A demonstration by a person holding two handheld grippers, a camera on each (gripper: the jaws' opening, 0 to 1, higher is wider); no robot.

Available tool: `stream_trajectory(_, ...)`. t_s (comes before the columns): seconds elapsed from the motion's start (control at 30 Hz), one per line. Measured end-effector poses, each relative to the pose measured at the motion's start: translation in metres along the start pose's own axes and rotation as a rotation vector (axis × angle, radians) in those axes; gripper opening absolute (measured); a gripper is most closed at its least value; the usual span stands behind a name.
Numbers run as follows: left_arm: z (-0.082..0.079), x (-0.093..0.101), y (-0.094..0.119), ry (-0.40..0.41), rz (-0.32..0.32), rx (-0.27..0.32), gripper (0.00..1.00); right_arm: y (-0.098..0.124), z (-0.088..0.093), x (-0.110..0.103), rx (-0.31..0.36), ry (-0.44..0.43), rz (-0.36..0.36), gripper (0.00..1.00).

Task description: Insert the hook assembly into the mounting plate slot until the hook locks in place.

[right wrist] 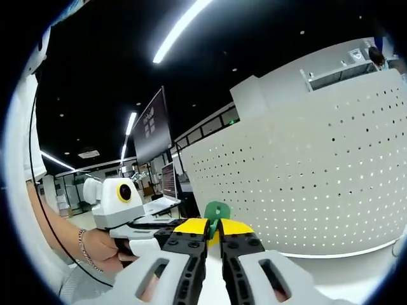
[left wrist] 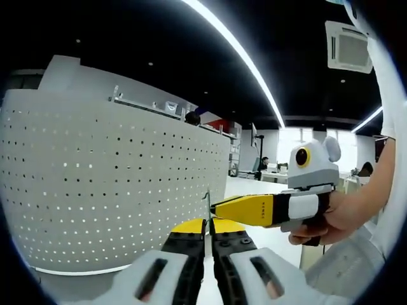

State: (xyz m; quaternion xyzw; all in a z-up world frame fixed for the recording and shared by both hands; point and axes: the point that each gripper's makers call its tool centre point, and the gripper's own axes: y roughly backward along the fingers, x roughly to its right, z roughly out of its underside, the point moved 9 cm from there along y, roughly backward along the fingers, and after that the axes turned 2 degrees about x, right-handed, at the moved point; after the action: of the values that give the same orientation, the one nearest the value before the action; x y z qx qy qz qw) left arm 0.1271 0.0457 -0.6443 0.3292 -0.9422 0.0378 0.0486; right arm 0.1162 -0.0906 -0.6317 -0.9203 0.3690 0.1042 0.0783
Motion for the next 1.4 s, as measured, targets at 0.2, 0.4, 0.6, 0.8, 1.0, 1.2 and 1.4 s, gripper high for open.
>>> stream_trajectory(0.2, -0.0004, 0.0016, -0.0001, -0.006, -0.012, 0.0, 0.02, 0.0, -0.0006, -0.0002, 0.0, -0.006, 0.023, 0.02)
stream_trajectory(0.4, -0.0011, 0.0017, -0.0004, -0.007, -0.018, 0.001, 0.02, 0.0001, -0.0013, -0.0013, 0.006, -0.014, 0.034, 0.02)
stream_trajectory(0.6, -0.0003, 0.0046, -0.0012, -0.051, -0.025, -0.018, 0.04, 0.0006, -0.0014, -0.0033, -0.003, 0.005, 0.036, 0.01)
stream_trajectory(0.8, 0.0053, 0.0023, -0.0016, -0.054, -0.009, -0.092, 0.14, 0.0017, -0.0028, -0.0008, 0.004, -0.007, 0.03, 0.01)
stream_trajectory(1.0, 0.0041, 0.0022, -0.0027, -0.064, -0.011, -0.058, 0.51, 0.002, -0.0019, -0.0002, -0.001, -0.013, 0.032, 0.01)
stream_trajectory(1.2, 0.0084, 0.0019, -0.0049, -0.053, -0.004, -0.079, 0.72, 0.0018, -0.0014, 0.0005, -0.002, -0.009, 0.032, 0.01)
stream_trajectory(1.4, 0.0088, 0.0005, -0.0041, -0.051, -0.014, -0.076, 0.82, 0.0019, -0.0029, 0.0011, 0.0, -0.013, 0.035, 0.01)
